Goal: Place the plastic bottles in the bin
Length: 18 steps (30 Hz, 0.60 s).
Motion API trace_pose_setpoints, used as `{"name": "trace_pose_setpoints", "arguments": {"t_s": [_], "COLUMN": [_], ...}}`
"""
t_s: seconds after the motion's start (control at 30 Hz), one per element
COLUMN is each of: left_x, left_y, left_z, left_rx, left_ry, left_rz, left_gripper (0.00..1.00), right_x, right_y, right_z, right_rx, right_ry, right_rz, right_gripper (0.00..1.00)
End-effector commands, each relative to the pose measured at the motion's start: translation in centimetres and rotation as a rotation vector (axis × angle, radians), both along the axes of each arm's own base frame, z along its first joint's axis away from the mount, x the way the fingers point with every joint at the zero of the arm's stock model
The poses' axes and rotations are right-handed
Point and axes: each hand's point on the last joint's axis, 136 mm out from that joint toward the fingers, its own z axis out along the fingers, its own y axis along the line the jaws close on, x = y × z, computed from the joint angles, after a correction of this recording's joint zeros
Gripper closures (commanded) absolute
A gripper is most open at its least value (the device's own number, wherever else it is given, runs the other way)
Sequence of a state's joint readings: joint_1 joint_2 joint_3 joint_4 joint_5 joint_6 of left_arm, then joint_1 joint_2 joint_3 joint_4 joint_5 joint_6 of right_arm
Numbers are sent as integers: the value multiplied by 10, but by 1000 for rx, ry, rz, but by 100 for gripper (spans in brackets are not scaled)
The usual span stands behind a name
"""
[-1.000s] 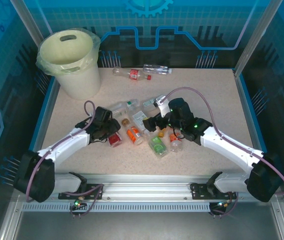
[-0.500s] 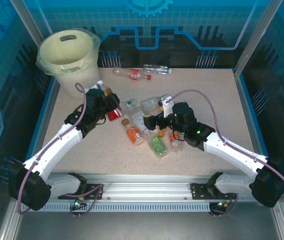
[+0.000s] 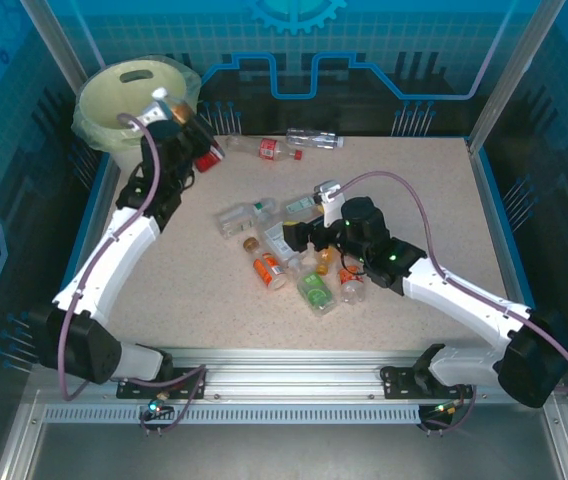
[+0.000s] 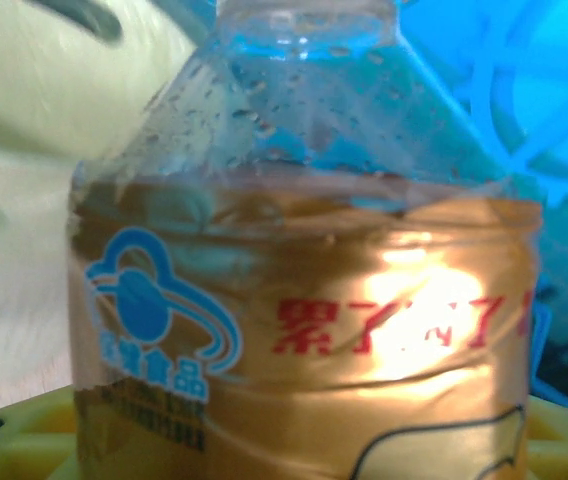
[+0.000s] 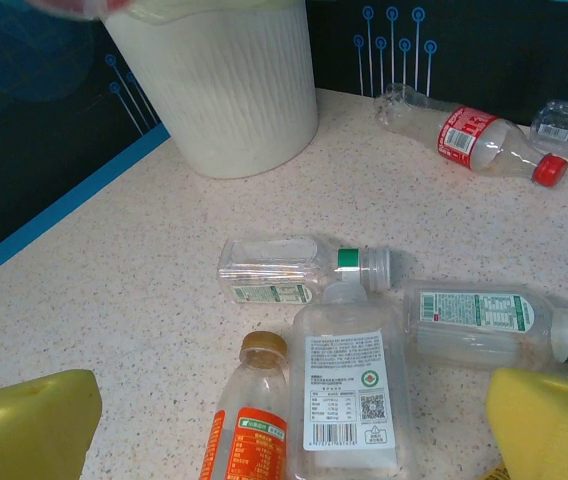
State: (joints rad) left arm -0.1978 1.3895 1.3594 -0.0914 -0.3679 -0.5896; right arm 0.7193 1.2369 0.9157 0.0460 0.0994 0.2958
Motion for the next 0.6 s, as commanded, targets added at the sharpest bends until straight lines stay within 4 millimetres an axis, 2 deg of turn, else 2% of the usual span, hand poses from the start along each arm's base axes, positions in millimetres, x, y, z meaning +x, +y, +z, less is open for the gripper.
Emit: {"name": "trace_pose_setpoints", "arguments": {"t_s": [0.0, 0.13, 0.23, 0.4, 0.57], "left_x": [5, 13, 27, 56, 97], "left_y": [33, 55, 72, 103, 133], "left_z": [60, 90, 99, 99, 83], "left_rx": [19, 53, 57, 53, -22], "left_ry": [-169, -246, -260, -267, -203], "left_rz": [111, 179, 196, 231, 199], "left_gripper": [49, 47, 47, 46, 46], "right_x": [3, 2, 2, -2, -4], "right_y": [8, 4, -2, -8, -13], "right_z": [24, 26, 27, 33, 35], "right_rx": [36, 33, 39, 48, 50], "right_ry": [-41, -39, -40, -48, -50], "right_rz": [9, -5, -32, -50, -65], "right_gripper": [0, 0, 0, 0, 0]}}
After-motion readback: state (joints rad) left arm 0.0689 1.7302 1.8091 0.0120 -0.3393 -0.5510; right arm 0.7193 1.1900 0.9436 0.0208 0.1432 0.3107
